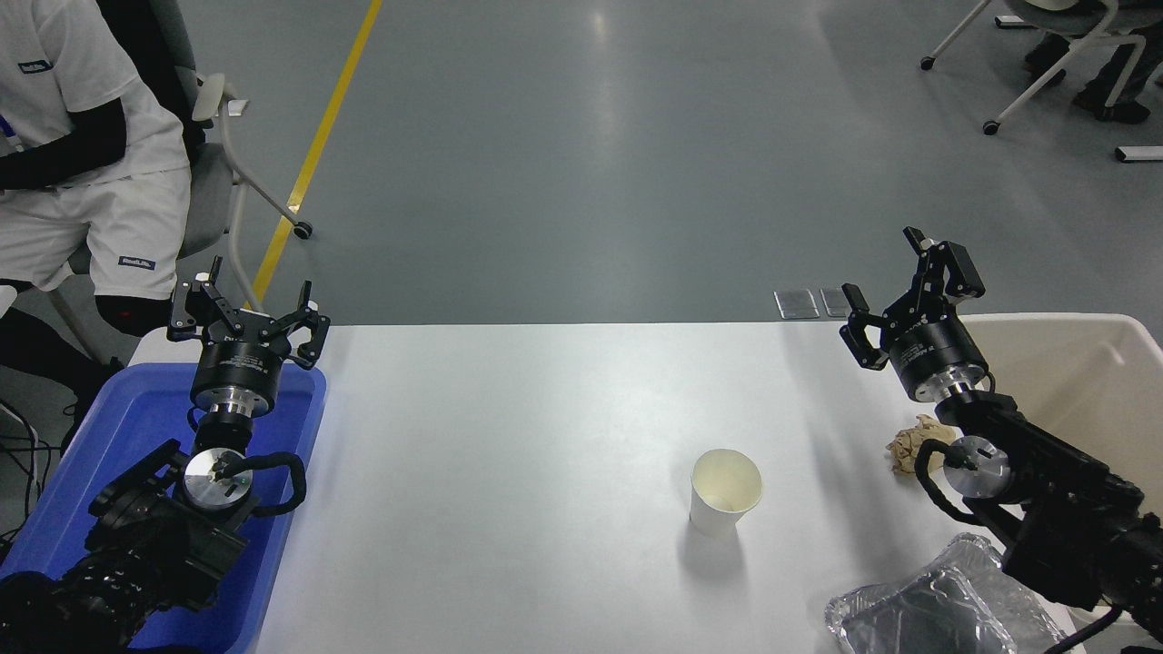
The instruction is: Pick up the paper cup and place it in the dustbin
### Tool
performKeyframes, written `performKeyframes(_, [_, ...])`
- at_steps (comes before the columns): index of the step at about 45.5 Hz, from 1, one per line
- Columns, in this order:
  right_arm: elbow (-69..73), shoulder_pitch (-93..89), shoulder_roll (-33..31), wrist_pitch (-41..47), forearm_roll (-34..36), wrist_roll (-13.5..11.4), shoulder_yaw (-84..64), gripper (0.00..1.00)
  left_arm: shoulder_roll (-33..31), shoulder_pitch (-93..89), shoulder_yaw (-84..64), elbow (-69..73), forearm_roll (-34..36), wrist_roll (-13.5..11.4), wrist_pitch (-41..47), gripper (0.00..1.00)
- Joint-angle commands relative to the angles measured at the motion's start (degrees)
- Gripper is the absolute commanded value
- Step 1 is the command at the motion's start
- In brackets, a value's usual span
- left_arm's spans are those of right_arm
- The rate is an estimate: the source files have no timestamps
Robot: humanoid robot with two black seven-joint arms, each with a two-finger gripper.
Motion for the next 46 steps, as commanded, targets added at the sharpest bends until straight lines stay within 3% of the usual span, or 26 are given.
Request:
performKeyframes(1, [3.90,1.49,-4.40,-3.63,-0.39,-0.08,-7.84,1.00,0.00,0.00,0.00,-0.02,0.04,0.09,-0.01,0.99])
performKeyframes(21, [9.62,14.49,-15.74,-4.16,1.10,-0.17,-34.20,1.00,0.00,0.00,0.00,-0.02,0.04,0.00,-0.01,0.99])
performKeyframes(33, [13.66,29.43,-19.61,-1.88,0.84,-0.17,-60.04,1.00,0.00,0.00,0.00,-0.02,0.04,0.00,-0.01,0.99])
performKeyframes(41, [16.56,39.44,-22.43,9.88,0.05,-0.17,-70.77,1.00,0.00,0.00,0.08,0.06,0.04,0.00,-0.01,0.99])
performKeyframes(46, [16.56,46.39,-22.87,19.21,-4.60,-0.17,-77.10,1.00,0.00,0.00,0.08,-0.02,-0.05,0.00,-0.01,0.99])
